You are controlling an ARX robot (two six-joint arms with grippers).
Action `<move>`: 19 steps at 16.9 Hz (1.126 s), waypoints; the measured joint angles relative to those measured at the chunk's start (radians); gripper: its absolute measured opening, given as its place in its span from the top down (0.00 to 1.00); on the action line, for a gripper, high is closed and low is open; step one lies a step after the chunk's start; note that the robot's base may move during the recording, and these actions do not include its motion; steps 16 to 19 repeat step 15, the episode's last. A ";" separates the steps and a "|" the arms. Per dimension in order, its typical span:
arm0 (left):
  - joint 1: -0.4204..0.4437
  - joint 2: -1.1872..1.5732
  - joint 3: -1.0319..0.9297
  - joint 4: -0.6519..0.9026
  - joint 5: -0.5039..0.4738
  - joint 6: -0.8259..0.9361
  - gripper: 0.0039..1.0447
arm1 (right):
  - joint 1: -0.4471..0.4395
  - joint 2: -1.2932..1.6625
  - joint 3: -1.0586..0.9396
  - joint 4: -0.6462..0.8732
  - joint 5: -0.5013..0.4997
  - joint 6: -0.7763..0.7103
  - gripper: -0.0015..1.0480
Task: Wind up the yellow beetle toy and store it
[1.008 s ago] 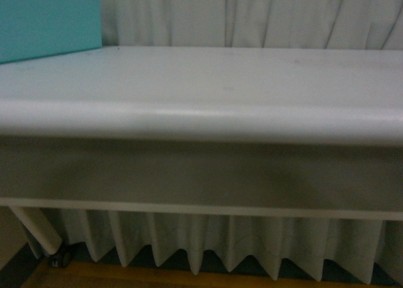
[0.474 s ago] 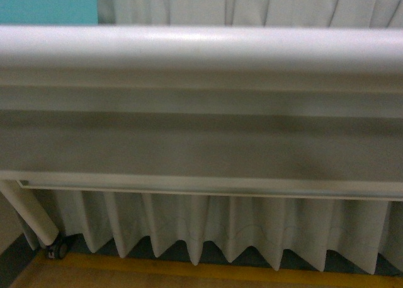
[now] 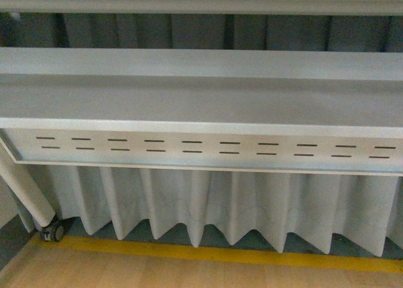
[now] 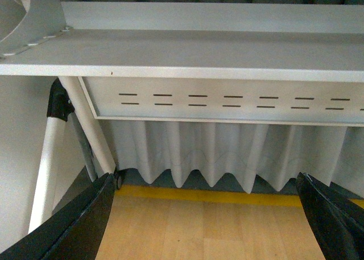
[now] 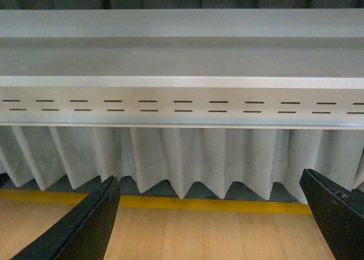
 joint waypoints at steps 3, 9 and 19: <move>0.000 0.000 0.000 0.001 0.000 0.000 0.06 | 0.000 0.000 0.000 0.000 0.000 0.000 0.06; 0.000 0.000 0.000 0.001 0.000 0.000 0.06 | 0.000 0.000 0.000 0.000 0.000 0.000 0.06; 0.000 0.000 0.000 0.001 0.000 0.000 0.06 | 0.000 0.000 0.000 0.000 0.000 0.000 0.06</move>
